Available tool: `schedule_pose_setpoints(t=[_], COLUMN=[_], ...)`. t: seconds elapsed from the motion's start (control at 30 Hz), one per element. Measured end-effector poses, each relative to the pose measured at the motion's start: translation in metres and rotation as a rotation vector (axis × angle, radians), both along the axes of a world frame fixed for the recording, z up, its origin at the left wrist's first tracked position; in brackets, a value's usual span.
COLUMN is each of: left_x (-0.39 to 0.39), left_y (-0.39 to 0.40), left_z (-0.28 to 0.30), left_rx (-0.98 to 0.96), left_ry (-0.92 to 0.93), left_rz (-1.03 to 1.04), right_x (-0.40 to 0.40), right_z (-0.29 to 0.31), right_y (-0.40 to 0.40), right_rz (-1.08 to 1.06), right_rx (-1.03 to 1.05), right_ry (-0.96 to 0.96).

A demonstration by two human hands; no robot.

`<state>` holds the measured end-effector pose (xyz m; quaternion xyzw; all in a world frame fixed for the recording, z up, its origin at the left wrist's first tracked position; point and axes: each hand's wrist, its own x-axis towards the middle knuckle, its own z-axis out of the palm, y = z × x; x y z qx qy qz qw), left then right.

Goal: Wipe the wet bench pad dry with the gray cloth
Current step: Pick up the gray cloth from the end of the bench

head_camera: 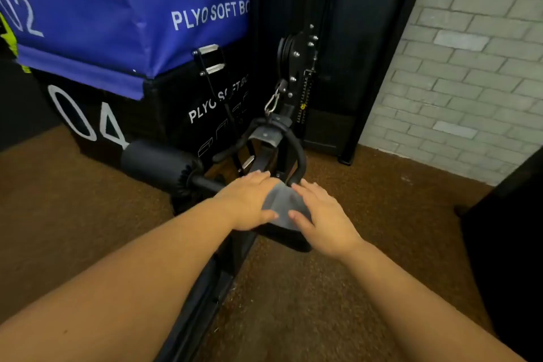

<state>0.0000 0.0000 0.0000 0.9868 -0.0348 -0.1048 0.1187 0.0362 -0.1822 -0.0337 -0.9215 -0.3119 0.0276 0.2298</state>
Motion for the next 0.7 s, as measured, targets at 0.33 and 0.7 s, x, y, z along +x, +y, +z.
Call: schedule_pose_setpoints(t=[0.33,0.7], left_x=[0.040,0.029], left_y=[0.002,0.008], left_z=[-0.035,-0.044], left_rx=[-0.041,-0.145], left_ry=[-0.022,-0.104], left_rz=[-0.020,0.039], right_x=[0.035,0.038], right_z=[-0.024,-0.037], right_y=[0.025,0.027], right_rz=[0.100,0.110], right_rx=[-0.112,-0.070], right_ry=[-0.043,-0.101])
